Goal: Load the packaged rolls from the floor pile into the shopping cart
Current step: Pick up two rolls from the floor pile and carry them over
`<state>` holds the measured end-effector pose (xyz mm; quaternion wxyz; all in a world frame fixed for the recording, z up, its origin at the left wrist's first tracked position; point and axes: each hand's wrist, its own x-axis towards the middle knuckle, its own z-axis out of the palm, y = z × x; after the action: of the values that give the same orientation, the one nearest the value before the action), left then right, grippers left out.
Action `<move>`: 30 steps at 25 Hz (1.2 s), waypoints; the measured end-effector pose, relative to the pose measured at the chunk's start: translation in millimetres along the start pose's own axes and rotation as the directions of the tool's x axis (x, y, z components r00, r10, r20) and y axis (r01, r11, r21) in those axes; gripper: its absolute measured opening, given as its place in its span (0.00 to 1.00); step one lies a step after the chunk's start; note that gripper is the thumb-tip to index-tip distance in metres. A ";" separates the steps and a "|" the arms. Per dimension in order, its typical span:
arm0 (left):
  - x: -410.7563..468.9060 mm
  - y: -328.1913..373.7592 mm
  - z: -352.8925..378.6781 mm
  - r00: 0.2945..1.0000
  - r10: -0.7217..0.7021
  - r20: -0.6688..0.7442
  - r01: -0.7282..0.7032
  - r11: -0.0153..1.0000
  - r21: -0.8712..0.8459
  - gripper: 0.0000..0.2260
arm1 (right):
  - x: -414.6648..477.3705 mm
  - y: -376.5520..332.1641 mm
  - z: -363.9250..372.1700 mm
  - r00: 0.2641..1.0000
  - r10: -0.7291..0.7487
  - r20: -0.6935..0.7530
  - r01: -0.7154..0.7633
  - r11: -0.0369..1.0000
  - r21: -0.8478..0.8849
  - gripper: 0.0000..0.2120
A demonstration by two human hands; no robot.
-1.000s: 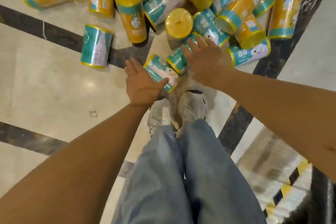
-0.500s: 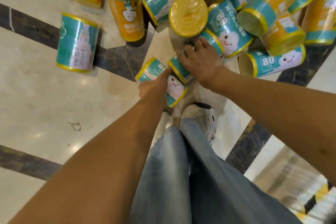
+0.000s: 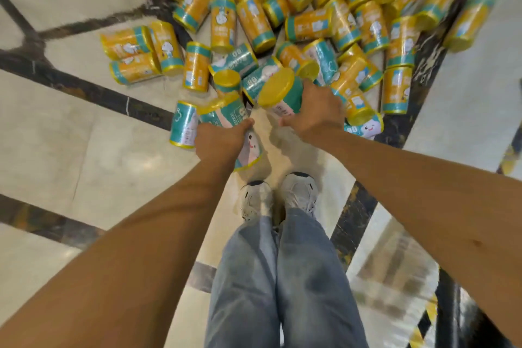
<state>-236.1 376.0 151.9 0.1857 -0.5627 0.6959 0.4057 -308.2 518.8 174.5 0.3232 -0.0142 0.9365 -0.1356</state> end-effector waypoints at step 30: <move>-645.9 391.2 -115.2 -0.045 0.829 0.557 -0.986 0.055 -0.160 0.28 | -462.6 97.4 -524.5 0.058 0.927 -0.370 0.133 0.360 0.924 0.28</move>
<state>-386.1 710.1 822.3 0.1208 0.2228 0.8580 0.4468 -255.9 793.9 822.8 -0.3162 0.5410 0.6727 -0.3935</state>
